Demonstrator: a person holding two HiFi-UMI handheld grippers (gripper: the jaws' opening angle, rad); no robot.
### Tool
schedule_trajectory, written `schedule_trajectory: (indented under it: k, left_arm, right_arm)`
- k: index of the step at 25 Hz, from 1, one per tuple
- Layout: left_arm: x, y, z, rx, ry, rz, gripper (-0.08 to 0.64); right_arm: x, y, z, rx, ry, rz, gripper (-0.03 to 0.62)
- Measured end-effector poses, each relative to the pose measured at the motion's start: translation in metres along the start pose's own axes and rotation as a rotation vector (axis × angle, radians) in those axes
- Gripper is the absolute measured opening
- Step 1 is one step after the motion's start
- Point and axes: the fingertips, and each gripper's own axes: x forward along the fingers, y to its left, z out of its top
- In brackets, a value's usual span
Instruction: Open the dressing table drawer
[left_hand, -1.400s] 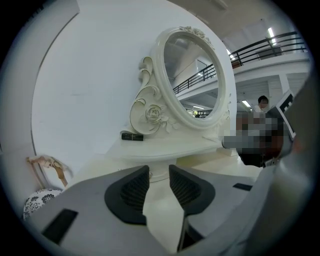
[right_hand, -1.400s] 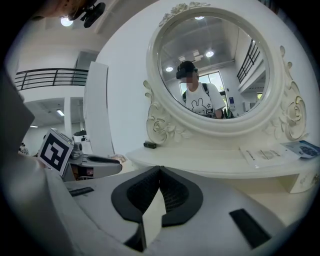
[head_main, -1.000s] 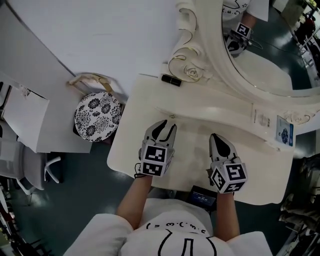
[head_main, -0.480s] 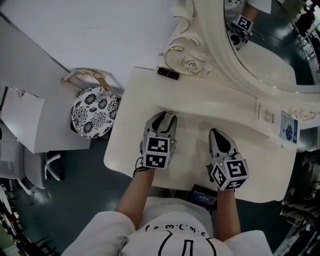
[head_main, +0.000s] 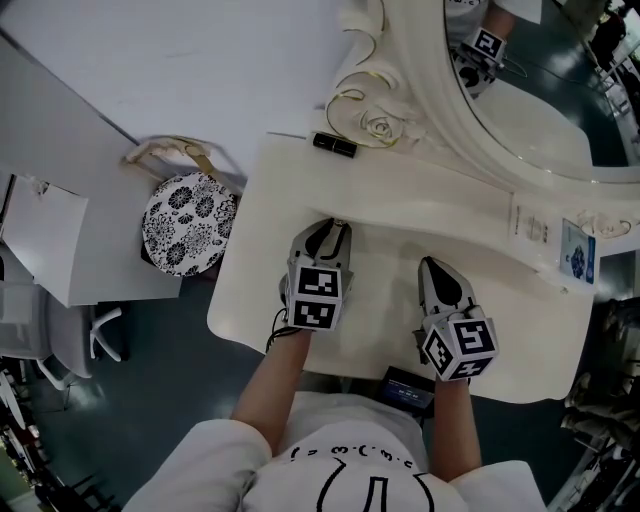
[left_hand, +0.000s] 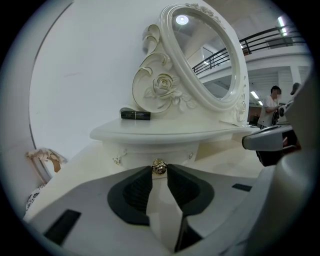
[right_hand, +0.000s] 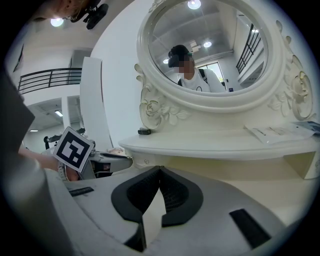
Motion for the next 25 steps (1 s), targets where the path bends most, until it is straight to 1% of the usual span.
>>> schedule_trajectory:
  k: [7, 25]
  left_arm:
    - [-0.003, -0.001, -0.001, 0.002, 0.013, -0.002, 0.11]
    - [-0.017, -0.003, -0.012, 0.01, 0.035, -0.022, 0.109]
  right_arm:
    - [-0.004, 0.007, -0.002, 0.001, 0.001, 0.009, 0.025]
    - [-0.024, 0.018, -0.005, 0.009, -0.022, -0.014, 0.025]
